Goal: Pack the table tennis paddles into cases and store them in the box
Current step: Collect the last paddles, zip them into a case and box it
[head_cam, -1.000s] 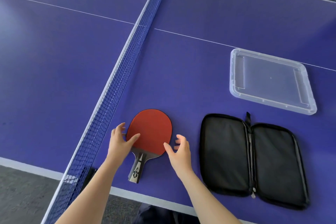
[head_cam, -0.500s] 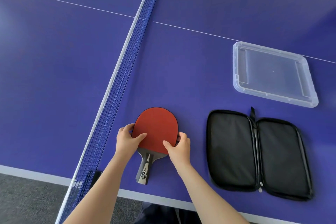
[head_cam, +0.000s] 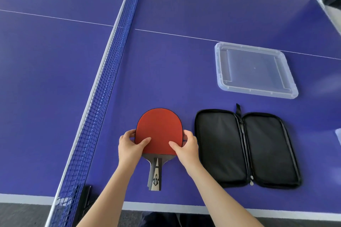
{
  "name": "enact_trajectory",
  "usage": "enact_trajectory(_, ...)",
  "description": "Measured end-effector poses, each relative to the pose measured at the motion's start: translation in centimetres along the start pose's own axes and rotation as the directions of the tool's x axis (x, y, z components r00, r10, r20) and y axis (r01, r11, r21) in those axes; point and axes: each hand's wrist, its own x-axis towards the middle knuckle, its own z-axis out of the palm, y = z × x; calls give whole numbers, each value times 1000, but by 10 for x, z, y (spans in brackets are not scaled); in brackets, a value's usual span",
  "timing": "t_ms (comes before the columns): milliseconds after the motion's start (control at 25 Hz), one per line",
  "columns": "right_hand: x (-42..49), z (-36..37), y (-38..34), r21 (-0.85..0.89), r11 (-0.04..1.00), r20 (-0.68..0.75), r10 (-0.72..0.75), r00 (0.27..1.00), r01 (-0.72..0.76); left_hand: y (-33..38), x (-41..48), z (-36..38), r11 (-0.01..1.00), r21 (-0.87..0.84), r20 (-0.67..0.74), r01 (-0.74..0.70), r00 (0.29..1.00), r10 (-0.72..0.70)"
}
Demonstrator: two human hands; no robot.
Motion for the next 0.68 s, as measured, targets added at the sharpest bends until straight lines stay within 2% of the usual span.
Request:
enact_trajectory(280, 3, -99, 30, 96, 995, -94, 13, 995, -4, 38, -49, 83, 998, 0, 74, -65, 995, 65)
enact_trajectory(680, 35, -277, 116, 68, 997, -175, 51, 983, -40, 75, -139, 263, 991, 44, 132, -125, 984, 118)
